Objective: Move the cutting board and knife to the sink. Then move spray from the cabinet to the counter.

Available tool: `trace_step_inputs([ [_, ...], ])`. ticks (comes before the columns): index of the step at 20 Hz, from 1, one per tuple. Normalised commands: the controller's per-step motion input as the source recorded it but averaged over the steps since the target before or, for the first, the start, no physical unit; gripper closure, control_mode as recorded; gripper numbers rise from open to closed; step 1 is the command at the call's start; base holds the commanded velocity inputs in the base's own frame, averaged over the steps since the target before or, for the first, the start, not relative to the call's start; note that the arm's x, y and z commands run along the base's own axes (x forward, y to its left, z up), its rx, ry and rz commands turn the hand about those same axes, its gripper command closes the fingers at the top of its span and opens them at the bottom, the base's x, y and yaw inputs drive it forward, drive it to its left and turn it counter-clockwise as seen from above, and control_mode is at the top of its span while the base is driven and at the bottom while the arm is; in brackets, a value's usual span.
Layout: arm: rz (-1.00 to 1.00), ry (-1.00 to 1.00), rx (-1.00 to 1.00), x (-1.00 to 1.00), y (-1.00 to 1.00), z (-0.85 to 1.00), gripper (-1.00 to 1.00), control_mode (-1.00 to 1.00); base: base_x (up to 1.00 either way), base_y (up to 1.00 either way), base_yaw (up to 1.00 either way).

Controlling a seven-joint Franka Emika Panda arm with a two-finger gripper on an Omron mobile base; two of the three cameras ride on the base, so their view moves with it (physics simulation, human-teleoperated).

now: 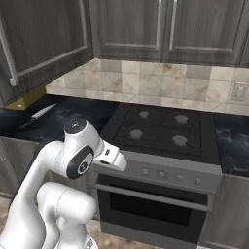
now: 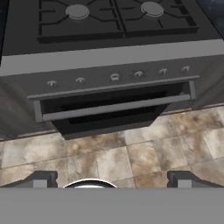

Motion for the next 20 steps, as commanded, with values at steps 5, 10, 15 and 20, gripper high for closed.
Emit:
trace_step_inputs([
  [5,0.0,0.0,0.0,0.0,0.0,0.0,-1.0,1.0,-0.6,0.4,0.12],
  [10,0.0,0.0,0.0,0.0,0.0,0.0,-1.0,1.0,-0.28,0.85,0.07],
  [15,0.0,0.0,0.0,0.0,0.0,0.0,-1.0,1.0,-0.24,0.91,0.01],
  [20,0.0,0.0,0.0,0.0,0.0,0.0,-1.0,1.0,-0.21,0.88,0.0],
])
